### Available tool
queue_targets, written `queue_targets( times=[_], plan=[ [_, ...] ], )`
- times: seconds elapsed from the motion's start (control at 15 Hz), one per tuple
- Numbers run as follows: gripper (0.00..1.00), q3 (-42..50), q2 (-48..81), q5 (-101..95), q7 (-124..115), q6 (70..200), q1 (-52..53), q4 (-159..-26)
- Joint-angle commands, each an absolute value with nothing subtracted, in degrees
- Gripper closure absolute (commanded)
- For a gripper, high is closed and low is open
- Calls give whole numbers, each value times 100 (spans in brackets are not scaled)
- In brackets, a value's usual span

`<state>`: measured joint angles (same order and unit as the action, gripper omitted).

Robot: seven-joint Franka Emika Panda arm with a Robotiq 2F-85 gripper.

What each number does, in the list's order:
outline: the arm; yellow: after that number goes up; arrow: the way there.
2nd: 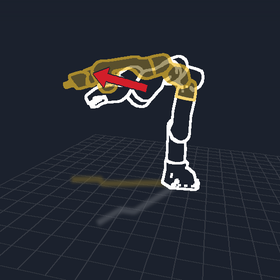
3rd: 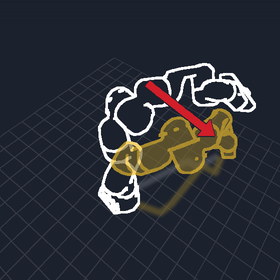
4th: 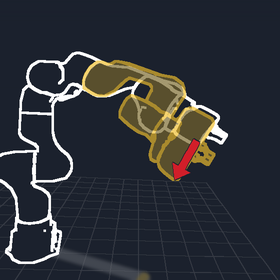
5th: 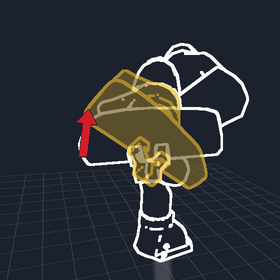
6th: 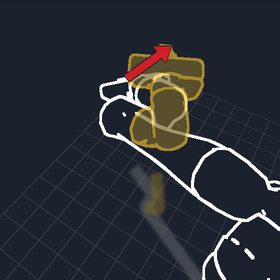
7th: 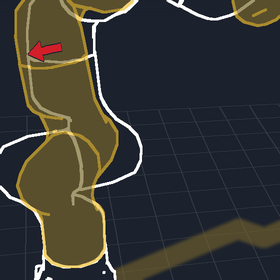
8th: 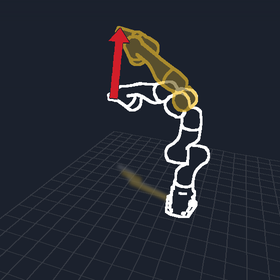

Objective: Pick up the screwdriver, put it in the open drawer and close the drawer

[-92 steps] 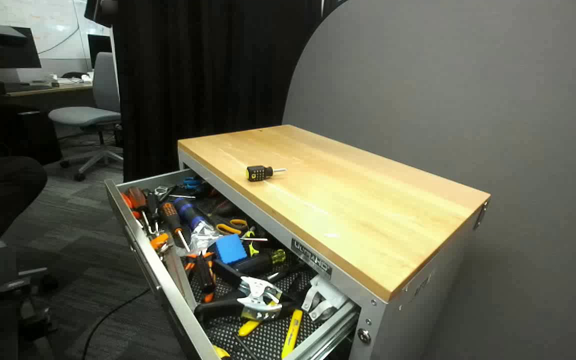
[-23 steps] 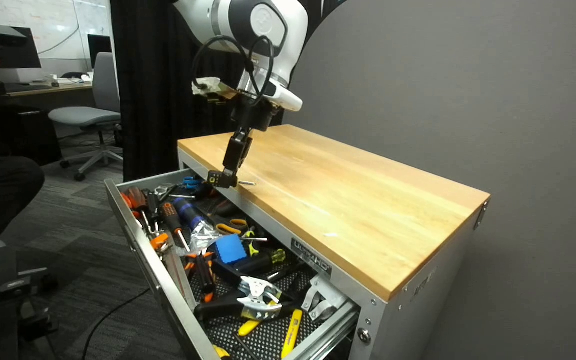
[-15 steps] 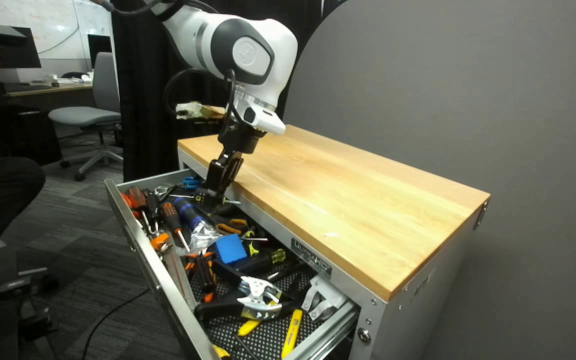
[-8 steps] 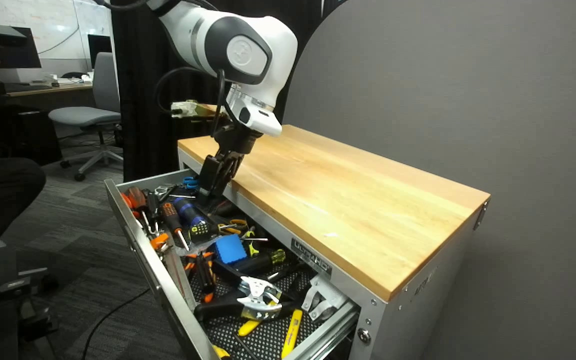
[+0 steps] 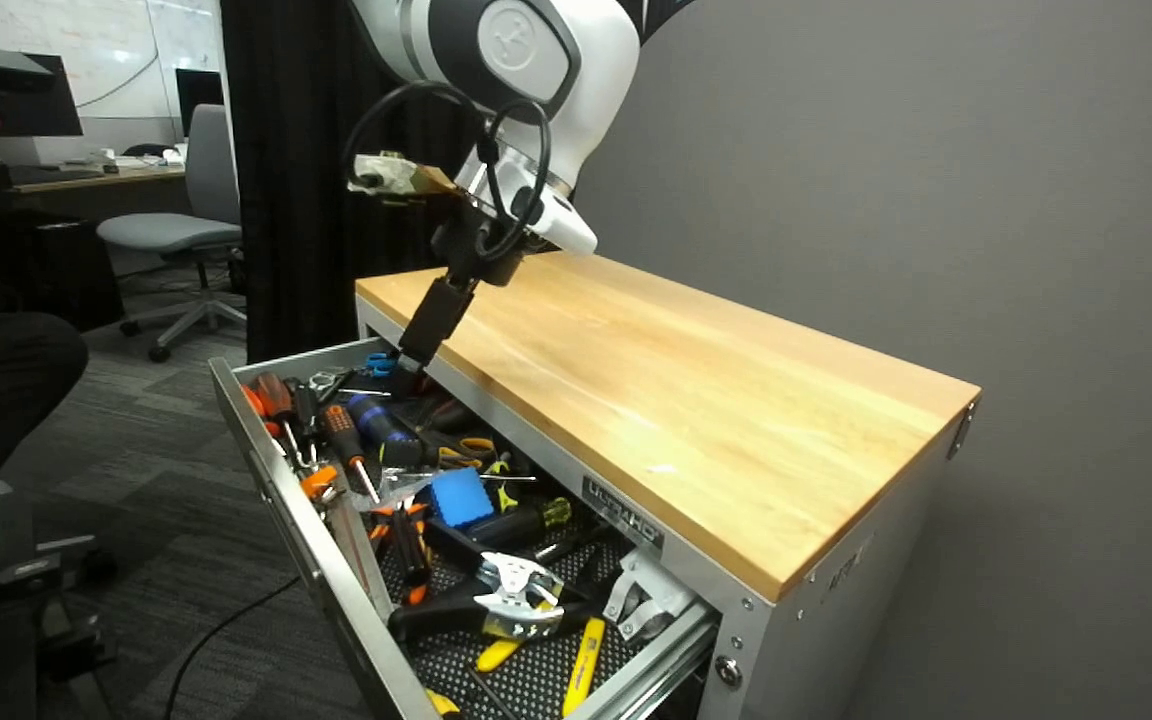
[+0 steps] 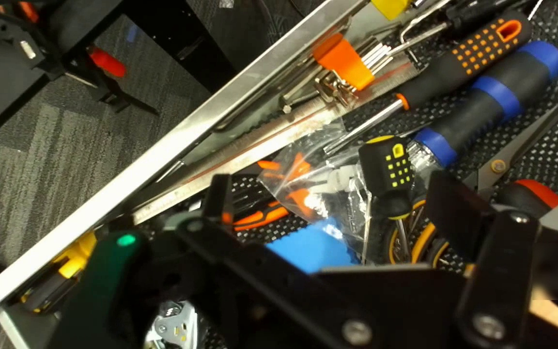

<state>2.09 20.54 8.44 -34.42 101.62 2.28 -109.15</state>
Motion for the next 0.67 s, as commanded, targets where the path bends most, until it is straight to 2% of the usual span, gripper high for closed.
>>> queue_targets(
  times=[0.0,0.6],
  plan=[
    [0,292,1725,866,-2942,9754,88,-11003],
    [0,846,1953,679,-5101,9566,31,-11074]
  ],
)
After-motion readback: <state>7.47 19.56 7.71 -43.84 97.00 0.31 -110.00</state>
